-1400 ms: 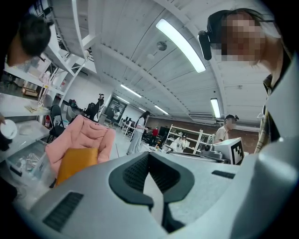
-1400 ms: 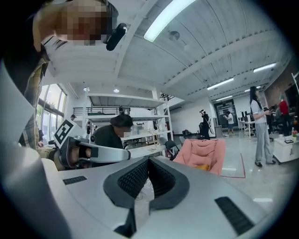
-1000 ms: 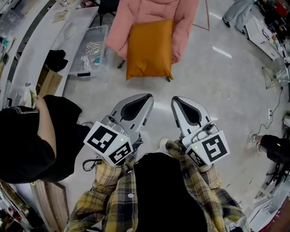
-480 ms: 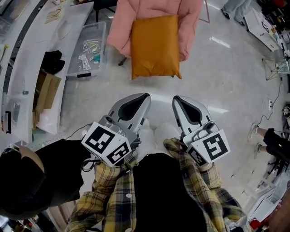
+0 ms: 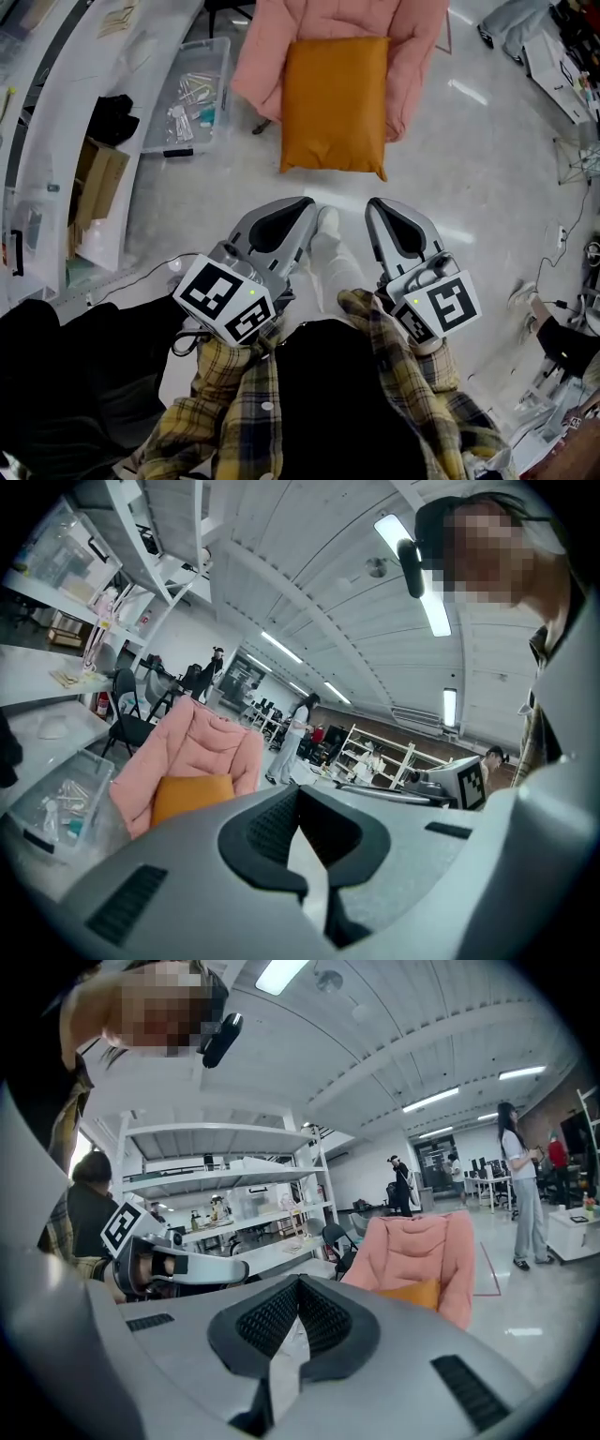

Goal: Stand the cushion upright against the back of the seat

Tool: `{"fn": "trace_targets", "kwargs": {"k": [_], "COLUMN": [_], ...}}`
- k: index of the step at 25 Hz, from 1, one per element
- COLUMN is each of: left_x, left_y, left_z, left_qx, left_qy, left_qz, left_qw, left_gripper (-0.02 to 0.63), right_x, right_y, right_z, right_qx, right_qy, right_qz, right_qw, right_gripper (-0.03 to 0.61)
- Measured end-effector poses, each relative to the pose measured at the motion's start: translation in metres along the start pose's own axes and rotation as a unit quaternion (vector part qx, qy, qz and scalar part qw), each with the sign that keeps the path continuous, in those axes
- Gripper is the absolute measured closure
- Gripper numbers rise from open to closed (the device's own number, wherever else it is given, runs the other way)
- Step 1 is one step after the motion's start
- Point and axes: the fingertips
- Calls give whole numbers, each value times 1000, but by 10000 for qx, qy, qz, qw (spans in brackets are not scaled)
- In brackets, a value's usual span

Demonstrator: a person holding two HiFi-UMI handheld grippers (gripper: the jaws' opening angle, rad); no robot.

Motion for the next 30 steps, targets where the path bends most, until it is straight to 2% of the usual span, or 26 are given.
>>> {"fn": "trace_targets", "kwargs": {"k": [7,11,16,24,30], "left_x": [-46,-63,-77,-86,-100], "left_y": [14,13,10,18,41], "left_z": [60,88,109,115,116], "left_qx": [-63,-80,-178,-284,-181], "left_qy": [-197,-291,-392,-435,-335], "left_qz": [175,267,373,437,376], "left_qw": [9996,9992,9984,9977,9986], "left_gripper": [611,611,611,611,611], "right_x": [-37,-38,-45,-42,-46], "right_y": [-61,-95,-121,-128,-128], "right_z": [39,43,47,57,79], "right_qx": [-223,-228,-256,-298,-165], "right_qy": [-407,-273,-353,-284,-203], "right_qz": [-29,-188,-209,-324,-289], "right_qw": [9989,9992,9988,9986,9992], "right_gripper": [560,560,560,560,560]}}
Point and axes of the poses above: the fingertips, and each gripper's own axes: z forward along the fingers, y to its left, x out of its underside, and after that the axes turned 9 degrees about -z, right-handed
